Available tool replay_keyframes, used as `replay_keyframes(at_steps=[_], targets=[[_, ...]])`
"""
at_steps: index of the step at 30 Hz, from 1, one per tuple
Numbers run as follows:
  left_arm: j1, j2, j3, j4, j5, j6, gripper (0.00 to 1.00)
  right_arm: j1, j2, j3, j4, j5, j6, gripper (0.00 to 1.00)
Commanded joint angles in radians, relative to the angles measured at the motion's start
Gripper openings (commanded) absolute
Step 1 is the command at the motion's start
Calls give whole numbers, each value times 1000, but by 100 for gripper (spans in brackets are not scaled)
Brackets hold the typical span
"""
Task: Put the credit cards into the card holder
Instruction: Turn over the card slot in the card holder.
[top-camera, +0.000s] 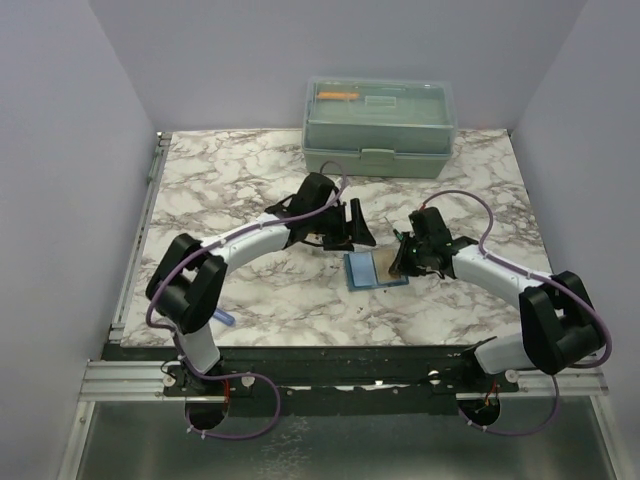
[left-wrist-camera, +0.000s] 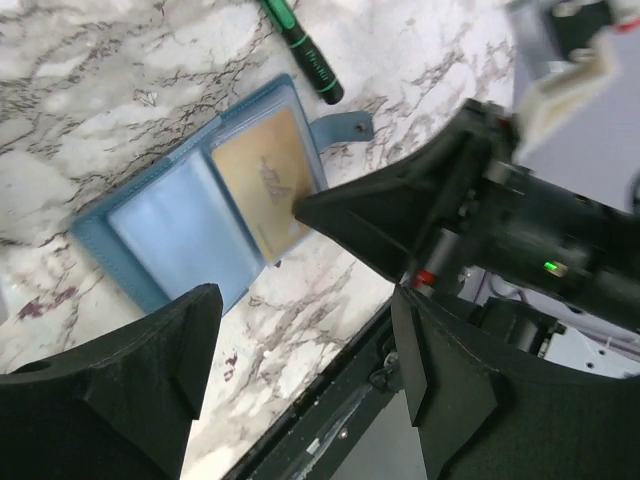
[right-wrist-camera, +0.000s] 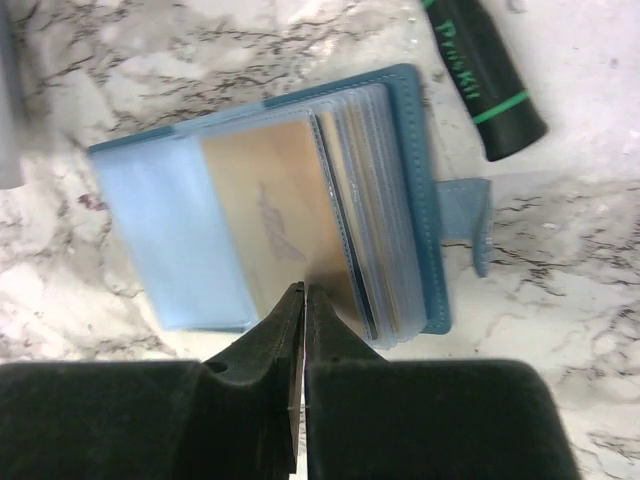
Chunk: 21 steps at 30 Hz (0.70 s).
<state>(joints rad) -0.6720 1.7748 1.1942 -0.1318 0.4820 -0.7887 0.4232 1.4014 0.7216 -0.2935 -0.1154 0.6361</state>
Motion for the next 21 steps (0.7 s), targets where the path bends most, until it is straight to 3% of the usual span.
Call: replay_keyframes(at_steps=[1, 8, 14, 21], targets=[[50, -143, -11, -102, -49, 75, 75, -4, 38, -18, -53, 146, 16, 9], [192, -247, -35, -206, -20, 130, 77, 12, -13, 67, -104, 87, -67, 15], [282, -255, 1, -266, -22, 184, 79, 20, 7, 98, -30, -109, -80, 27], [296, -108, 94, -302, 56, 225, 82, -45, 92, 5, 2, 48, -39, 28]])
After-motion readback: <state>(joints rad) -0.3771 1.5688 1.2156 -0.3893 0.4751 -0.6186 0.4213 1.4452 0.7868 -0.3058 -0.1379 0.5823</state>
